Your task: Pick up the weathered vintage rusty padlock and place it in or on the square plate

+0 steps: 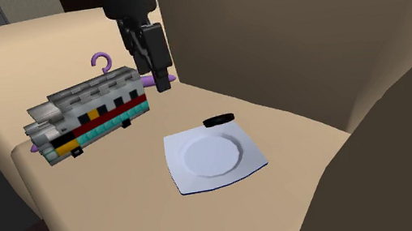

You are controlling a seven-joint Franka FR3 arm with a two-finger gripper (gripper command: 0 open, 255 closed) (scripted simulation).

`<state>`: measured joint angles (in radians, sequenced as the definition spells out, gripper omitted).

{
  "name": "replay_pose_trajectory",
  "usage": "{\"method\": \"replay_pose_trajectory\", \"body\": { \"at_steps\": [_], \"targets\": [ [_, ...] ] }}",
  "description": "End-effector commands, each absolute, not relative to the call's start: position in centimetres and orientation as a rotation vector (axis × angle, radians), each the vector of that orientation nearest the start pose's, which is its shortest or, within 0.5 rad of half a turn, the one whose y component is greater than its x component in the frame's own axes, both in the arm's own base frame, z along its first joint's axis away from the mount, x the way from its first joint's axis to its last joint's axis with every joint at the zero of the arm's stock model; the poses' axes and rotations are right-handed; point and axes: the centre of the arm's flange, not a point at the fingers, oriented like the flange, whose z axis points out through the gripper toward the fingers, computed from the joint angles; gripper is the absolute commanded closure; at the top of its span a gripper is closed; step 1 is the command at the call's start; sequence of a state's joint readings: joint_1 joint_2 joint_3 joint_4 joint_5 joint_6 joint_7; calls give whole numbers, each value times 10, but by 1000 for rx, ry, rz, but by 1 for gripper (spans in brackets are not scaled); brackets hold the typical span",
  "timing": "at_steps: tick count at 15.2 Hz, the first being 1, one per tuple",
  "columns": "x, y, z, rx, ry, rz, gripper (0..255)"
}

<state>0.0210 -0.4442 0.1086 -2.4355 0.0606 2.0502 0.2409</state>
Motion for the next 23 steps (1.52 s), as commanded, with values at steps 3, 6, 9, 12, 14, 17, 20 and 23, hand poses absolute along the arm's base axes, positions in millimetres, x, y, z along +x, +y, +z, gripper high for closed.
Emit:
{"method": "replay_pose_trajectory", "body": {
  "at_steps": [3, 6, 9, 12, 14, 17, 20, 23],
  "targets": [
    [448, 84, 439, -3104, 315, -105, 0],
    [476, 101, 417, -3096, 377, -118, 0],
    [504, 117, 396, -3087, 439, -130, 0],
    [534, 131, 376, -3077, 501, -143, 0],
    [551, 139, 364, -3070, 536, -150, 0],
    [552, 139, 348, -3070, 536, -150, 0],
    [554, 139, 332, -3070, 536, -150, 0],
    [555, 139, 324, -3070, 536, -150, 0]
  ]
}}
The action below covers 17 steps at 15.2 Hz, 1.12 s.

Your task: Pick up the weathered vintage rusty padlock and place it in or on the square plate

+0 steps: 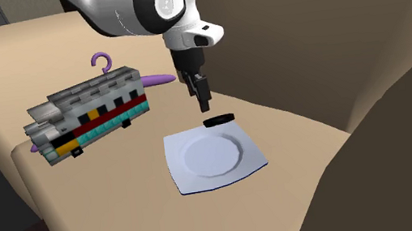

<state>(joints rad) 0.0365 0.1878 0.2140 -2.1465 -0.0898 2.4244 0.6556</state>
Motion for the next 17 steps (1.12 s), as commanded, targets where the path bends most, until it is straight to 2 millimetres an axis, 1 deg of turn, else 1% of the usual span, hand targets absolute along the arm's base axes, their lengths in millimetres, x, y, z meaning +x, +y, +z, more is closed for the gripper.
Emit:
{"method": "replay_pose_trajectory", "body": {
  "at_steps": [1, 6, 7, 16, 17],
  "targets": [
    [555, 139, 324, -3070, 536, -150, 0],
    [555, 139, 324, -3070, 536, -150, 0],
    [555, 139, 324, -3070, 536, -150, 255],
    [555, 139, 324, -3070, 536, -150, 255],
    [555, 139, 324, -3070, 536, -150, 0]
  ]
}}
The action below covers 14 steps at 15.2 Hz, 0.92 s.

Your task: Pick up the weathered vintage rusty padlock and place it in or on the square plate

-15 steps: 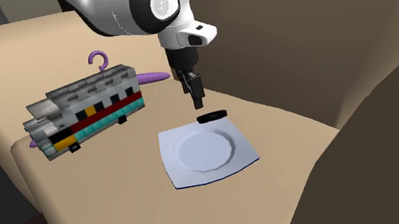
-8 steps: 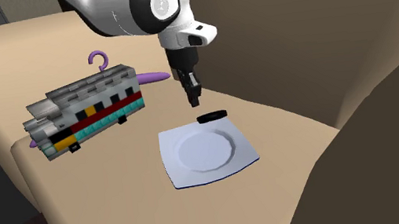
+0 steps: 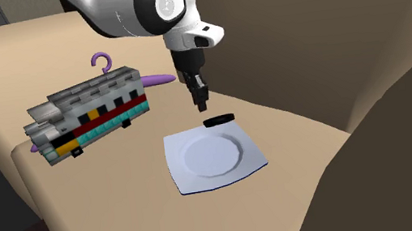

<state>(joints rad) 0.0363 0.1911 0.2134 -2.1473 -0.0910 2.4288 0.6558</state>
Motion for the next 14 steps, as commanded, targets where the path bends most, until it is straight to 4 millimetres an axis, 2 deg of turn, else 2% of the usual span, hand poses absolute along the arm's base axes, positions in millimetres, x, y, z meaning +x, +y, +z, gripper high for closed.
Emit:
{"method": "replay_pose_trajectory", "body": {
  "at_steps": [1, 2, 3, 10, 14],
  "targets": [
    [582, 160, 318, -3314, 401, 14, 0],
    [606, 180, 304, -3541, 236, 204, 0],
    [610, 185, 300, -3587, 197, 248, 0],
    [604, 167, 264, -3587, 197, 248, 0],
    [604, 167, 264, -3587, 197, 248, 0]
  ]
}}
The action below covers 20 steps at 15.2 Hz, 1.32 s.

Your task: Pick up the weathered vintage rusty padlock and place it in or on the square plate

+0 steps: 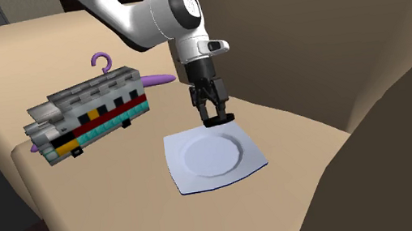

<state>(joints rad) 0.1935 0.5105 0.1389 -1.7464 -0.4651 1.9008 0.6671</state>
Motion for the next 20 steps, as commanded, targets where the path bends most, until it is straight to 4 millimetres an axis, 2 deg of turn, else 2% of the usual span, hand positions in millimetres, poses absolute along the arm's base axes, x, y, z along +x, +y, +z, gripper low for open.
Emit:
{"method": "replay_pose_trajectory", "body": {
  "at_steps": [1, 4, 5, 14, 20],
  "targets": [
    [604, 167, 264, -3587, 197, 248, 0],
    [604, 167, 264, -3587, 197, 248, 0],
    [604, 167, 264, -3587, 197, 248, 255],
    [604, 167, 264, -3587, 197, 248, 255],
    [604, 167, 296, -3587, 197, 248, 255]
  ]
}}
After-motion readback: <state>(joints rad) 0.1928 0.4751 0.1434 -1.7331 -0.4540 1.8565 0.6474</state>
